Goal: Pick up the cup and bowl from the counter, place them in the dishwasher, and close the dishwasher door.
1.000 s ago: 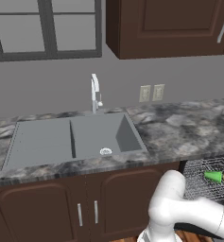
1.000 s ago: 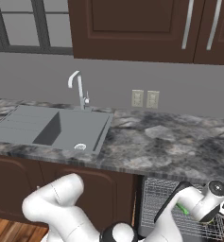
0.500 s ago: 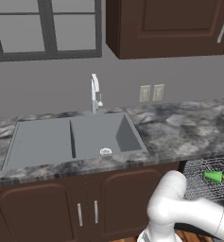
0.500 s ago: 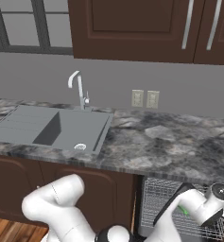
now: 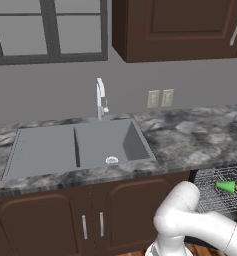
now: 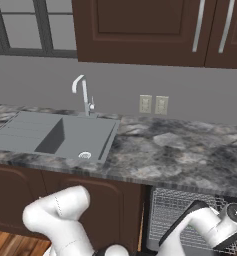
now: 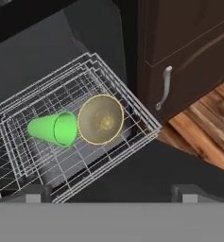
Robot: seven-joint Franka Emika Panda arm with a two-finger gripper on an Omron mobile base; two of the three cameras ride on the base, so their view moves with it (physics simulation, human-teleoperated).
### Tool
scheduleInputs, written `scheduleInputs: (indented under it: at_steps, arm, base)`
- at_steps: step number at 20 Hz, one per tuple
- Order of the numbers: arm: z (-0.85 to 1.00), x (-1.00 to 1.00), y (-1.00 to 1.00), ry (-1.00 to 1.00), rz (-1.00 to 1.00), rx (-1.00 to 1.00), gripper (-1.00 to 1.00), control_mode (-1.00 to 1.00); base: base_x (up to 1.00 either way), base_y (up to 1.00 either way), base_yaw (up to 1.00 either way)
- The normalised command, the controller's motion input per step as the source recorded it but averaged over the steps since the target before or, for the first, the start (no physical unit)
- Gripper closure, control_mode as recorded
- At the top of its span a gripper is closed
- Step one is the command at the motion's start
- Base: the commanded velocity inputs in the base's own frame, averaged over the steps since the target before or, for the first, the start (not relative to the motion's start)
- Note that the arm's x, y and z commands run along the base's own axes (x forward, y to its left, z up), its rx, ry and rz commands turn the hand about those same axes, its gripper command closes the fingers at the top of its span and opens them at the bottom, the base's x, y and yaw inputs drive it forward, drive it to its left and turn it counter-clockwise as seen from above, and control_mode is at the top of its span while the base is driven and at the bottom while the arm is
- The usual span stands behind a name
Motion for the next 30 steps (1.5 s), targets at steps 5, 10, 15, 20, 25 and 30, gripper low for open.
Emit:
scheduleInputs:
  at_steps: [5,10,15,20,25,30]
  arm:
    - [0.08,-0.34,0.00,-0.04,-0.05,0.03,-1.00,-1.00]
    - [0.07,-0.39,0.00,-0.04,-0.03,0.08,-1.00,-1.00]
    - [0.00,-0.47,0.02,-0.05,-0.02,0.07,-1.00,-1.00]
    - [-0.01,-0.60,0.27,-0.06,0.00,0.05,-1.00,-1.00]
    - [-0.11,-0.52,0.50,-0.05,0.00,0.00,-1.00,-1.00]
    - [-0.15,-0.34,0.56,-0.05,-0.03,0.00,-1.00,-1.00]
  base:
    - [0.00,0.00,0.00]
    - [0.00,0.00,0.00]
    - [0.00,0.00,0.00]
    - [0.00,0.00,0.00]
    - [0.00,0.00,0.00]
    - [0.00,0.00,0.00]
